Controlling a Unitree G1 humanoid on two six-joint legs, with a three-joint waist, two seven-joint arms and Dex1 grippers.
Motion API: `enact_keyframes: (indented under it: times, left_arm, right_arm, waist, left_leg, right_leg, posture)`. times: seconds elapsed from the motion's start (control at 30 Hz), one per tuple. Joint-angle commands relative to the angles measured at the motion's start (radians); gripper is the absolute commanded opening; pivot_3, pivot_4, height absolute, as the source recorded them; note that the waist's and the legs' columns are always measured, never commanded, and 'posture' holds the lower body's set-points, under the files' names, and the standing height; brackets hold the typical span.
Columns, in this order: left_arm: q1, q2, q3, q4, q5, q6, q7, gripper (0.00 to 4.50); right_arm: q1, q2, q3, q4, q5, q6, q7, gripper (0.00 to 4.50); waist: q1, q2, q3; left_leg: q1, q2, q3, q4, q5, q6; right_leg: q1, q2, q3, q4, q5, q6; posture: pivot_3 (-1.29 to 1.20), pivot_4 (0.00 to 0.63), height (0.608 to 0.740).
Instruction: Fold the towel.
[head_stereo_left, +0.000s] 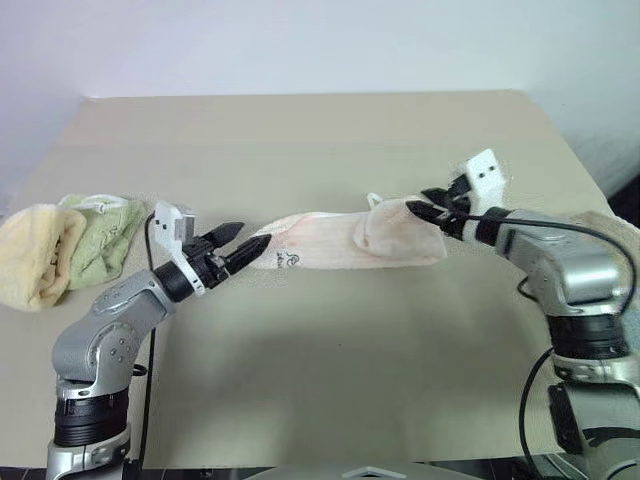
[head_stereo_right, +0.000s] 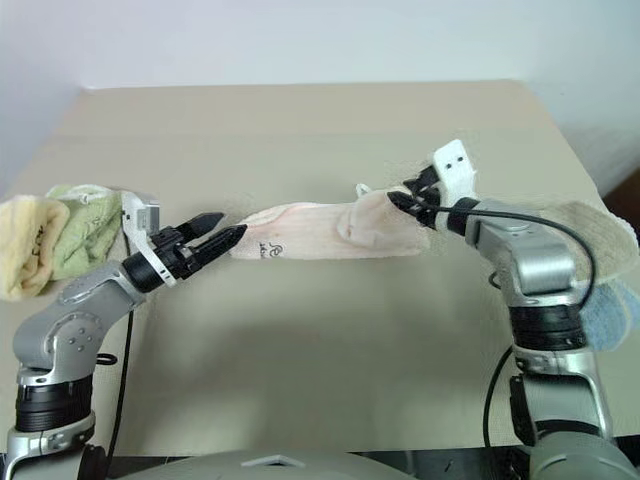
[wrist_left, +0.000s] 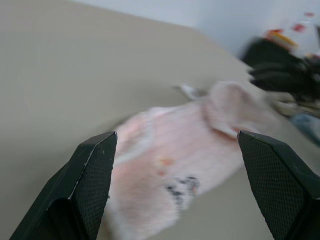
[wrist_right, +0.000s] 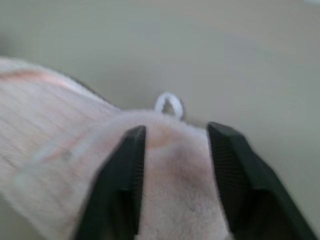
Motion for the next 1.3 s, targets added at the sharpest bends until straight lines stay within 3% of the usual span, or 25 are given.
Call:
enact_keyframes:
  times: [0.03, 0.1, 0.37, 0.43, 0.5, 0.57, 0.67, 0.8, 1.03, 1.3]
  left_arm:
    - [0.017, 0.002, 0.017, -0.073, -0.005, 0.034, 0.087, 4.04]
    - [0.033, 0.005, 0.011, -0.096, 0.0, 0.056, 0.125, 4.04]
    - [0.086, -0.103, 0.094, -0.225, -0.184, 0.255, 0.416, 4.04]
    - [0.099, -0.138, 0.134, -0.246, -0.286, 0.302, 0.512, 4.04]
    - [0.109, -0.162, 0.17, -0.25, -0.395, 0.33, 0.601, 4.4]
    - [0.136, -0.19, 0.177, -0.25, -0.548, 0.325, 0.714, 4.48]
    - [0.159, -0.219, 0.153, -0.229, -0.735, 0.268, 0.886, 4.48]
    - [0.135, -0.228, 0.067, -0.156, -0.873, 0.208, 1.105, 4.48]
    - [0.043, -0.233, -0.052, -0.026, -0.969, 0.107, 1.265, 4.48]
    - [-0.09, -0.25, -0.103, 0.153, -0.905, 0.063, 1.219, 4.48]
  right_arm:
    - [-0.007, 0.035, 0.071, 0.126, -0.086, -0.132, 0.022, 0.58]
    - [0.005, 0.04, 0.11, 0.187, -0.134, -0.196, 0.036, 0.03]
    - [-0.025, 0.046, 0.045, 0.193, -0.139, -0.353, 0.058, 0.03]
    - [-0.034, 0.039, 0.019, 0.143, -0.111, -0.373, 0.085, 0.03]
    - [-0.037, 0.038, 0.004, 0.108, -0.094, -0.382, 0.106, 0.0]
    - [-0.043, 0.032, -0.014, 0.077, -0.078, -0.389, 0.131, 0.0]
    - [-0.053, 0.033, -0.028, 0.048, -0.066, -0.394, 0.152, 0.0]
    - [-0.057, 0.042, -0.035, 0.031, -0.061, -0.393, 0.155, 0.0]
    - [-0.047, 0.044, -0.043, -0.002, -0.051, -0.377, 0.145, 0.0]
    - [0.056, 0.012, -0.049, -0.146, 0.016, -0.287, 0.199, 0.0]
  waist:
    - [0.0, 0.0, 0.0]
    - [0.001, 0.0, 0.0]
    - [0.004, -0.002, -0.001]
    - [0.004, -0.001, -0.001]
    - [0.002, -0.002, -0.001]
    - [0.001, -0.001, -0.001]
    - [0.005, -0.002, -0.001]
    - [0.008, -0.002, -0.001]
    - [0.007, -0.002, -0.001]
    - [0.041, -0.001, -0.001]
  left_leg:
    - [0.0, 0.0, 0.0, 0.0, 0.0, -0.001]
    - [0.0, -0.001, 0.0, 0.0, 0.002, -0.003]
    - [0.01, 0.0, -0.001, 0.0, -0.003, -0.002]
    - [0.01, 0.0, -0.001, 0.0, -0.002, -0.002]
    - [0.01, 0.0, -0.001, 0.0, -0.002, -0.002]
    - [0.01, 0.0, -0.001, -0.001, -0.002, -0.002]
    - [0.01, 0.0, -0.001, -0.001, -0.003, -0.002]
    - [0.012, 0.0, -0.001, -0.001, -0.003, -0.002]
    - [0.013, -0.001, -0.001, -0.001, -0.002, -0.003]
    - [0.015, -0.001, -0.001, 0.0, -0.002, -0.003]
  right_leg:
    - [0.0, 0.0, 0.0, 0.0, 0.0, 0.0]
    - [0.0, 0.0, 0.0, 0.0, 0.0, 0.0]
    - [0.01, 0.0, 0.0, -0.001, 0.0, 0.0]
    - [0.01, 0.0, 0.0, -0.001, 0.0, 0.0]
    - [0.009, 0.0, 0.001, 0.0, 0.0, 0.0]
    - [0.009, 0.0, 0.001, 0.0, 0.0, 0.0]
    - [0.01, 0.0, 0.001, -0.001, 0.0, 0.0]
    - [0.011, 0.0, 0.001, -0.001, 0.0, 0.0]
    - [0.012, 0.0, 0.001, -0.001, 0.0, 0.0]
    - [0.016, 0.0, 0.0, -0.002, 0.0, 0.0]
  posture:
    - [0.0, 0.15, 0.728]
    - [0.0, 0.15, 0.728]
    - [0.0, 0.15, 0.728]
    - [0.0, 0.15, 0.728]
    - [0.0, 0.15, 0.728]
    - [0.0, 0.15, 0.728]
    - [0.0, 0.15, 0.728]
    - [0.0, 0.15, 0.728]
    - [0.0, 0.15, 0.728]
    - [0.0, 0.15, 0.728]
